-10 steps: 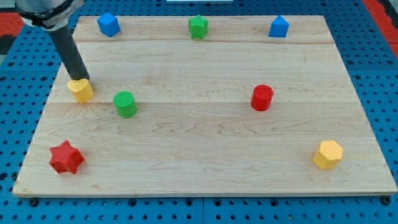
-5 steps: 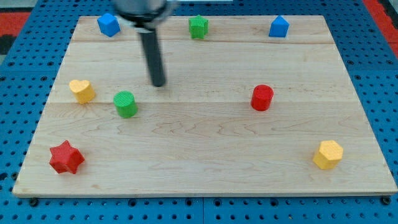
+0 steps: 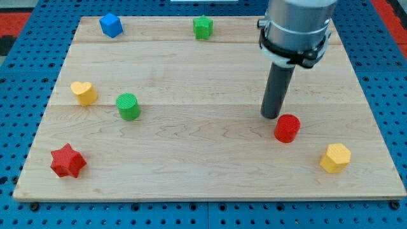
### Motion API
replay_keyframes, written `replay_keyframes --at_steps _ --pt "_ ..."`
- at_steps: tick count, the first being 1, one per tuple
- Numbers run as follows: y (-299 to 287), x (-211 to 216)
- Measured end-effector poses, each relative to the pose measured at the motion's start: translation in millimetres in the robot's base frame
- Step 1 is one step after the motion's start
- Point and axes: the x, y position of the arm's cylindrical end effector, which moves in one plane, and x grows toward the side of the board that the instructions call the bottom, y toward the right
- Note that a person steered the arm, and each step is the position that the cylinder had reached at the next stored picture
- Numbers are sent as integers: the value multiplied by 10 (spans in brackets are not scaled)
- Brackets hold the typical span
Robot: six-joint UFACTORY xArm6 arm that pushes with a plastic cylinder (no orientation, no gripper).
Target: Move the red circle towards the center
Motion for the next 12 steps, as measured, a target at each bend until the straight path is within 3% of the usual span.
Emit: replay_keyframes --at_steps 1,2,3,4,5,6,8,12 --pt "432 9" --pt "-148 332" --pt "-297 503" --pt "-261 238" --pt "154 30" --pt "395 627" --pt "-454 814" --pt "-428 758"
